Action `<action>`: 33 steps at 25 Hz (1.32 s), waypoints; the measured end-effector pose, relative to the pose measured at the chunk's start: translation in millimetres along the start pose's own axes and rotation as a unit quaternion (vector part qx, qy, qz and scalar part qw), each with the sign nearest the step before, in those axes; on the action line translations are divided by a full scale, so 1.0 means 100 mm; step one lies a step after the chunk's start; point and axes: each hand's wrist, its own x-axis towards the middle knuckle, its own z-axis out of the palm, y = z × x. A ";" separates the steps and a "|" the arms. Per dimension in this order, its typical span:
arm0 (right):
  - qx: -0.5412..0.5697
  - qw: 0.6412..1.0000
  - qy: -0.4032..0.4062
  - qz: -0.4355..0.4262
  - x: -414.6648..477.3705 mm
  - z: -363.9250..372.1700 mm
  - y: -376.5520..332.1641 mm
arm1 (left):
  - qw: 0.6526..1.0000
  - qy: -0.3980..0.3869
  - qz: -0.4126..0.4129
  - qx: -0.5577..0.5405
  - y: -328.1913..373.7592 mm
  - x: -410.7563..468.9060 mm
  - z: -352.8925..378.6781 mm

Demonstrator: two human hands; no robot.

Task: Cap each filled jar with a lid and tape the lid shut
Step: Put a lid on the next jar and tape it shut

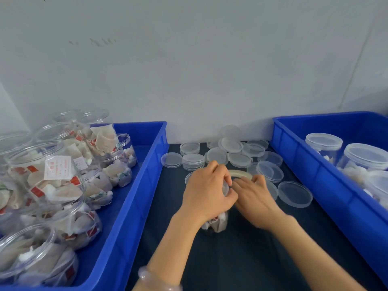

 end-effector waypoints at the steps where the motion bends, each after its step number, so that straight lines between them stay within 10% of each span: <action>1: 0.014 1.000 0.000 0.006 -0.05 0.07 -0.02 | 0.999 0.033 -0.003 -0.014 -0.02 -0.03 0.00; 10: 0.166 0.983 -0.074 -0.001 -0.24 0.16 -0.11 | 0.925 0.055 -0.171 -0.334 -0.27 -0.52 0.20; 15: 0.481 0.875 -0.030 0.042 -0.29 0.05 -0.52 | 0.918 0.000 -0.215 -0.332 -0.34 -0.65 0.28; 20: 0.495 0.858 0.082 0.109 -0.26 -0.08 -0.51 | 0.883 -0.003 -0.183 -0.433 -0.39 -0.67 0.29; 27: 0.402 0.711 0.464 0.343 -0.01 -0.82 0.66 | 0.903 -0.016 -0.206 -0.377 -0.42 -0.72 0.33; 33: 0.318 0.700 0.322 0.553 -0.03 -0.93 1.60 | 0.923 -0.082 -0.209 -0.312 -0.43 -0.72 0.35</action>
